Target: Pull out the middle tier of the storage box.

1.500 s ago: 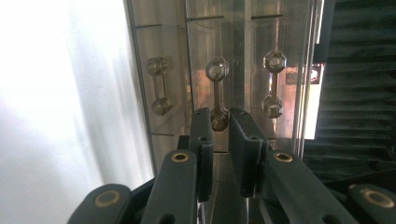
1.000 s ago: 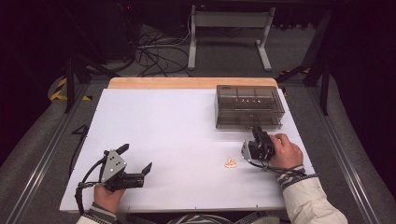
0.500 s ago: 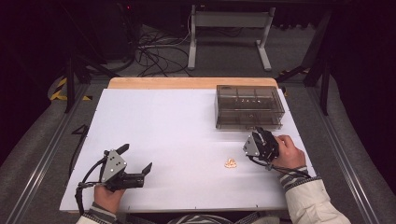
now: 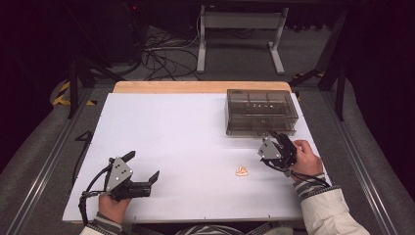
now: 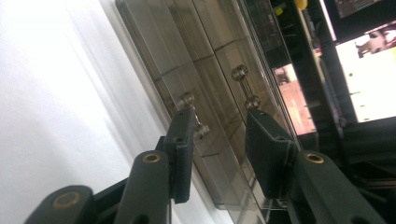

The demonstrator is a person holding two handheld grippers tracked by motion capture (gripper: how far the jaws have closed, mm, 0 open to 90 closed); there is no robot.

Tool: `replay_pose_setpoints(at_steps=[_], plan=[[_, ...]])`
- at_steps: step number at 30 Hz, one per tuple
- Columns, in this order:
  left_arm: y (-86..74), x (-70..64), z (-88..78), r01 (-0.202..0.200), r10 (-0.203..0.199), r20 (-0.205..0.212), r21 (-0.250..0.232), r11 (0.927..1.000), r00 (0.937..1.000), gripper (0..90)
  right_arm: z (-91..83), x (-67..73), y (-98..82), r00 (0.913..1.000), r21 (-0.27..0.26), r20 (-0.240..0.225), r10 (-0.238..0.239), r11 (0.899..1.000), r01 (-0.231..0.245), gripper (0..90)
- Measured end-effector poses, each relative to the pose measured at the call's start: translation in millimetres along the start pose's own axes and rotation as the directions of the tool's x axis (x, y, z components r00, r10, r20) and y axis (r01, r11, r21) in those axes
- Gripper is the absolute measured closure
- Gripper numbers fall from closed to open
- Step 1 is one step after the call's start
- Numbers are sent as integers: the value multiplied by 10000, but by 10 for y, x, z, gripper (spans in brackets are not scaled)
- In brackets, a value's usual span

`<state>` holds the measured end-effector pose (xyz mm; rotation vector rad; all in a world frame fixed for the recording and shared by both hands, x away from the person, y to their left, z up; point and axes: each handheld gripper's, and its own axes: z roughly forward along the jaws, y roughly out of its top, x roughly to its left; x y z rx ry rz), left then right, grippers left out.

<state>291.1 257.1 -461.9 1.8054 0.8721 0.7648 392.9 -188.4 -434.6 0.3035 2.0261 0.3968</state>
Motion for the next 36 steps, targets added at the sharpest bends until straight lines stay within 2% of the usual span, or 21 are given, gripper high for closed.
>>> replay_pose_setpoints(at_steps=[4, 7, 10, 11, 13, 15, 16, 17, 20, 21, 23, 24, 25, 27, 31, 33, 34, 35, 36], plan=[[0, -1, 2, 0, 0, -9, 6, 10000, 10000, 23, -33, -49, 10, 9991, -144, -244, 355, 9993, -358, 588], [0, -1, 3, 1, -1, -6, 11, 10000, 10000, 23, -45, -71, 16, 9988, -193, -279, 395, 9990, -400, 565], [0, -2, 1, -4, 4, -2, 5, 10000, 10000, 23, -49, -113, 31, 9924, -144, -973, 749, 9970, -766, 563], [0, -2, 1, -4, 4, -2, 5, 10000, 10000, 23, -49, -113, 31, 9924, -144, -973, 749, 9970, -766, 563], [0, 0, 1, 4, -4, -9, 6, 10000, 10000, 23, -41, -140, 44, 9808, -47, -1595, 1123, 9934, -1145, 563], [0, 0, 1, -1, 1, -11, 6, 10000, 10000, 23, -54, -172, 48, 9761, -195, -1811, 1198, 9919, -1253, 563], [0, -1, 1, -1, 1, -14, 8, 10000, 10000, 23, -64, -193, 57, 9662, -305, -2081, 1520, 9864, -1618, 560], [0, -1, 1, 2, -2, -7, 7, 10000, 10000, 23, -71, -214, 58, 9649, -344, -2105, 1573, 9852, -1681, 557], [1, -2, 1, -10, 10, -4, -3, 10000, 10000, 23, -83, -261, 66, 9529, -431, -2390, 1865, 9784, -2023, 547], [1, -2, 1, -10, 10, -4, -3, 10000, 10000, 23, -83, -261, 66, 9529, -431, -2390, 1865, 9784, -2023, 547], [2, -2, -2, -9, 9, -22, -7, 10000, 10000, 23, -85, -294, 69, 9384, -425, -2760, 2080, 9727, -2281, 545], [2, -1, -3, -4, 4, -29, -11, 10000, 10000, 23, -75, -344, 62, 9137, -429, -3300, 2370, 9632, -2654, 539], [1, -2, -2, 44, -44, 2, 5, 10000, 10000, 24, -72, -364, 59, 9004, -413, -3557, 2505, 9582, -2830, 538], [0, -1, 1, 16, -16, 2, 26, 10000, 10000, 24, -66, -400, 53, 8811, -351, -3889, 2693, 9513, -3062, 538], [1, 1, 4, -3, 3, -20, 19, 10000, 10000, 23, -40, -460, 47, 8547, -223, -4341, 2848, 9450, -3262, 531], [0, 0, 3, 28, -28, -3, 30, 10000, 10000, 24, -26, -485, 47, 8461, -144, -4483, 2885, 9440, -3295, 522], [0, 0, 3, 34, -34, -8, 28, 10000, 10000, 24, -26, -485, 47, 8461, -144, -4483, 2885, 9440, -3295, 522], [0, 0, 3, 37, -37, -11, 26, 10000, 10000, 24, -5, -510, 47, 8349, -44, -4672, 2910, 9435, -3314, 513], [0, 0, 3, 36, -36, -16, 29, 10000, 10000, 24, 7, -517, 47, 8299, 9, -4745, 2934, 9430, -3328, 511]])
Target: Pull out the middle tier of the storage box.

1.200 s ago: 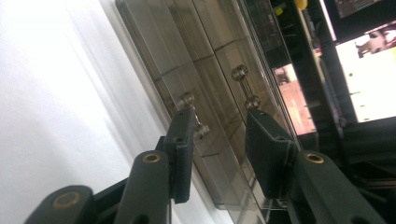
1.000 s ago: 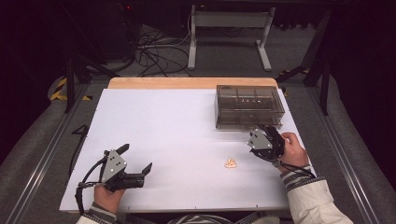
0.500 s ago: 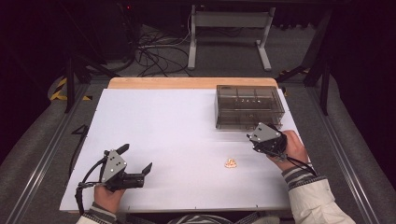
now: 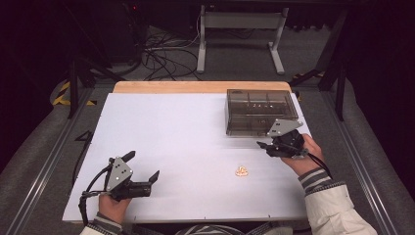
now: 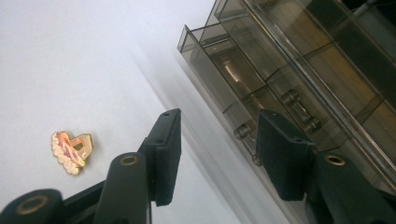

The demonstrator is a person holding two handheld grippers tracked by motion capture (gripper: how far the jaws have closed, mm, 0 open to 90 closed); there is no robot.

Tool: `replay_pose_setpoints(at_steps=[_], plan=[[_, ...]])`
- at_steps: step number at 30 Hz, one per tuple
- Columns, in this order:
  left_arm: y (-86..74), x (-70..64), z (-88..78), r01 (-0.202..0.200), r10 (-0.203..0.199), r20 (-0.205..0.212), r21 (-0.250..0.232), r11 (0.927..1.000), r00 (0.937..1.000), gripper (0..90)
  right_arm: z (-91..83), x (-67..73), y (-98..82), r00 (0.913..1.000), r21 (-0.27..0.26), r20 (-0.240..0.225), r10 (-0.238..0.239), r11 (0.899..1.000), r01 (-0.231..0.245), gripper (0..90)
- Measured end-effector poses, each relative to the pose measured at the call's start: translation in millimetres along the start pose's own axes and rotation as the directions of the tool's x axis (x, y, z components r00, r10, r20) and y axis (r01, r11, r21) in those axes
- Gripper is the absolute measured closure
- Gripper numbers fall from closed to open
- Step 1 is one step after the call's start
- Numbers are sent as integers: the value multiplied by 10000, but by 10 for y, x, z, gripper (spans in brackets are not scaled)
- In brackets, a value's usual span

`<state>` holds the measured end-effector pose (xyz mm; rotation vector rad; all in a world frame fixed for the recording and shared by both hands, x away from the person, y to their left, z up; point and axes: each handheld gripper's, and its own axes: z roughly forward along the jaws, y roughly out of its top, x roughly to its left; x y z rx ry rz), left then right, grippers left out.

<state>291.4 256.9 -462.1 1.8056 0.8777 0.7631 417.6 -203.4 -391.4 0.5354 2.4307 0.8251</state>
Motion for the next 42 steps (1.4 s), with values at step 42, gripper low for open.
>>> replay_pose_setpoints(at_steps=[42], plan=[[-6, 9, 11, 14, -14, -40, 69, 10000, 10000, 26, 605, -406, -37, 9968, 1709, -673, -425, 9838, 535, 500]])
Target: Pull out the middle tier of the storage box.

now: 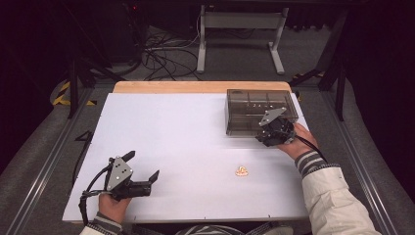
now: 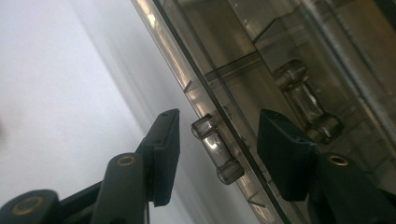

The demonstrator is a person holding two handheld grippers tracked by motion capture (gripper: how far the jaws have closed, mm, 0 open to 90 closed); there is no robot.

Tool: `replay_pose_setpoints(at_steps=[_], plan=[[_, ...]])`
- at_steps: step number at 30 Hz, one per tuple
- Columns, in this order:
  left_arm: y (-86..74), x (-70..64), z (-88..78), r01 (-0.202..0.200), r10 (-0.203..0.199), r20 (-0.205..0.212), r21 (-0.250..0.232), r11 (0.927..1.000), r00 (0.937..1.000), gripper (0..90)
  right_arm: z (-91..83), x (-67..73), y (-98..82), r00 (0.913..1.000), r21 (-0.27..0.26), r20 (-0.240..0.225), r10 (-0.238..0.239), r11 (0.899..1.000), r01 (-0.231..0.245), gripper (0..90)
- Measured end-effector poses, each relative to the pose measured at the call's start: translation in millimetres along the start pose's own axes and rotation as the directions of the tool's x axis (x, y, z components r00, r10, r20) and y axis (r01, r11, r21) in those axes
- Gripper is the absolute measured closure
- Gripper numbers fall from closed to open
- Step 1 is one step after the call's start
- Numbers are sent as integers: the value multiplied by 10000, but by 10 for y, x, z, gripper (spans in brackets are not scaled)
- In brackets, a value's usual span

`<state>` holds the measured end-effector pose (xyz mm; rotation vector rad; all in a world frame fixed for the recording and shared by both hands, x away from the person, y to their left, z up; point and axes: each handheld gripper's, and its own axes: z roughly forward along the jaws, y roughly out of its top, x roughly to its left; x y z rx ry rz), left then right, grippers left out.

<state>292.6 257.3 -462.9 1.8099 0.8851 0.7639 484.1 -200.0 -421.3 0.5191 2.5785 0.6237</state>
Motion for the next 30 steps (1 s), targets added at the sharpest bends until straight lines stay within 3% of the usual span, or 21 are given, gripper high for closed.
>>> replay_pose_setpoints(at_steps=[8, 17, 21, 22, 30], plan=[[0, 1, 2, -30, 30, -10, 10, 10000, 10000, 26, 81, 31, 11, 9992, 354, 287, -275, 9990, 265, 549], [0, -2, -2, 24, -24, -6, -6, 10000, 10000, 26, 67, 41, 23, 9981, 401, 504, -364, 9986, 344, 587], [0, -2, -5, 26, -26, -28, -5, 10000, 10000, 26, 47, 69, 29, 9986, 322, 519, -109, 9994, 92, 589], [0, 2, -2, 1, -1, -8, -1, 10000, 10000, 26, 15, 79, 29, 9986, 410, 400, -349, 9986, 333, 590], [1, -5, -2, 22, -22, -23, 8, 10000, 10000, 26, -82, 170, 8, 9988, 480, 233, -428, 9980, 416, 594]])
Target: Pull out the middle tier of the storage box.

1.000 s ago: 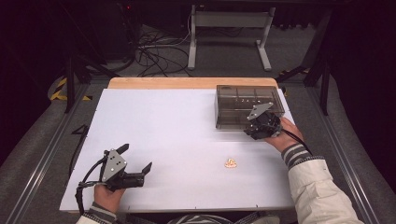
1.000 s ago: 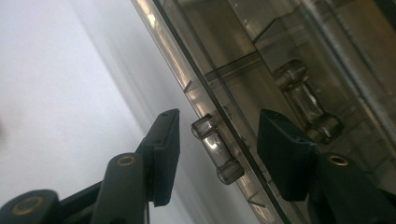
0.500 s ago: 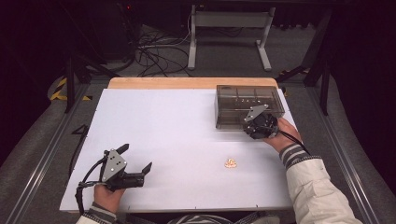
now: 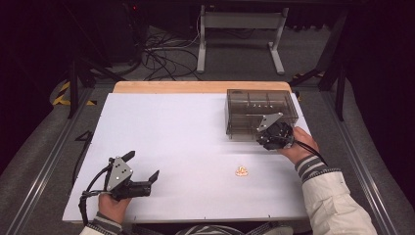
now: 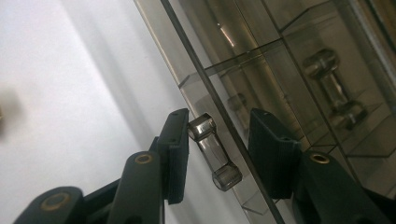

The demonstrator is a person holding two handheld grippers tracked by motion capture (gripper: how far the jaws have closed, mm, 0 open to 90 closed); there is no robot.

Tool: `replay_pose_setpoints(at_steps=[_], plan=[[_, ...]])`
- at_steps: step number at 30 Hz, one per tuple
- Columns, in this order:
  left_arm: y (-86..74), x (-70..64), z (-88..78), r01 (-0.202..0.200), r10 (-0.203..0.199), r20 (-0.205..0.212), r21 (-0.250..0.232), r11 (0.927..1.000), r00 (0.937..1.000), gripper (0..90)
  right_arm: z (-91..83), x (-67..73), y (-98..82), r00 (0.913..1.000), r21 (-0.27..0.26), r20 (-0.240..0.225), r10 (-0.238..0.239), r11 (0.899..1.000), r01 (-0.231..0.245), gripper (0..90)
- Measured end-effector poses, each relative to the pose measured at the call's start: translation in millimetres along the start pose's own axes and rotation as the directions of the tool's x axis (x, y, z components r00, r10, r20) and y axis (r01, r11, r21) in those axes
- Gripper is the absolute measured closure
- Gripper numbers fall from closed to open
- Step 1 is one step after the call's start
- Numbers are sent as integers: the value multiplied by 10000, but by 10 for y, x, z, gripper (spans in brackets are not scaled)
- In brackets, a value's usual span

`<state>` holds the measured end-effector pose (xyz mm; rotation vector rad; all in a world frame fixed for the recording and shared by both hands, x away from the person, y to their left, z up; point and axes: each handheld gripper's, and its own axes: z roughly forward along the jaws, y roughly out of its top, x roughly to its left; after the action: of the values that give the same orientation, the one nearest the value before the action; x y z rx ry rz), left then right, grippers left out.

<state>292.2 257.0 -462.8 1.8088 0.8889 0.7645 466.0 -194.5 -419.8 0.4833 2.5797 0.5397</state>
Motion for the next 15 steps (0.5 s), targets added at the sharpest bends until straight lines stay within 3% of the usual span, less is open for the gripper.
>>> replay_pose_setpoints(at_steps=[15], plan=[[0, 4, 5, -44, 44, -8, 41, 10000, 10000, 26, -75, 137, -35, 9996, 140, -192, -224, 9996, 227, 607]])
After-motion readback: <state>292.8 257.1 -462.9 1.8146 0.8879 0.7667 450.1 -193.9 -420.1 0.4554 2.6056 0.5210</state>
